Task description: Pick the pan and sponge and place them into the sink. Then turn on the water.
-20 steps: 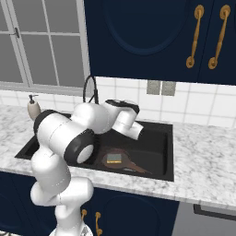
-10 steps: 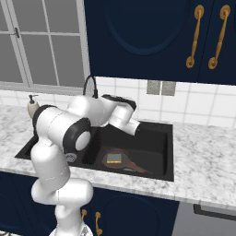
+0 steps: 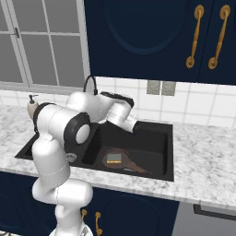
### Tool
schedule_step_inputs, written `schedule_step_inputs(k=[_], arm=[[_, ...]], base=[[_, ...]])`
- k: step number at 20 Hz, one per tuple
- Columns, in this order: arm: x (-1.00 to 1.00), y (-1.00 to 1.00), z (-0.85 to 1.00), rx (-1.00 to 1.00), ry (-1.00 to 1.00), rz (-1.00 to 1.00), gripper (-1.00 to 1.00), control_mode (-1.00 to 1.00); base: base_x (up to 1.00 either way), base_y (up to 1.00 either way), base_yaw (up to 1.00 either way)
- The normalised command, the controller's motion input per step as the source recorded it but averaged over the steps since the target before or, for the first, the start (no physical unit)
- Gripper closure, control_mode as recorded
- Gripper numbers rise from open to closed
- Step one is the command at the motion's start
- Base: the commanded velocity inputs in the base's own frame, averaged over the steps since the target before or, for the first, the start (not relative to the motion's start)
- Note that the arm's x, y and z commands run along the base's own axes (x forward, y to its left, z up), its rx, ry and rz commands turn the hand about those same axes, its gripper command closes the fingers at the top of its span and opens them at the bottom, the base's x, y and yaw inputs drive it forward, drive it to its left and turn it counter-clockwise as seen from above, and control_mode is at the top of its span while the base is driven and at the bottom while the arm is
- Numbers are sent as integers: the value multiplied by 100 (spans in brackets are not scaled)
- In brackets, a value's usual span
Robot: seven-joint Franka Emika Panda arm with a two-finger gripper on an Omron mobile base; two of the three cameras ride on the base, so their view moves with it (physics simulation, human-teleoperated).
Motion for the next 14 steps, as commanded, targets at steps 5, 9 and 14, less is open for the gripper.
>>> schedule_step_inputs(k=[5, 9, 14], arm=[[36, 9, -11, 2, 3, -3, -100, -100], [49, 2, -26, 4, 4, -2, -100, -100], [50, 0, -31, 3, 3, 0, -100, -100]], base=[[0, 0, 0], [0, 0, 0], [0, 0, 0]])
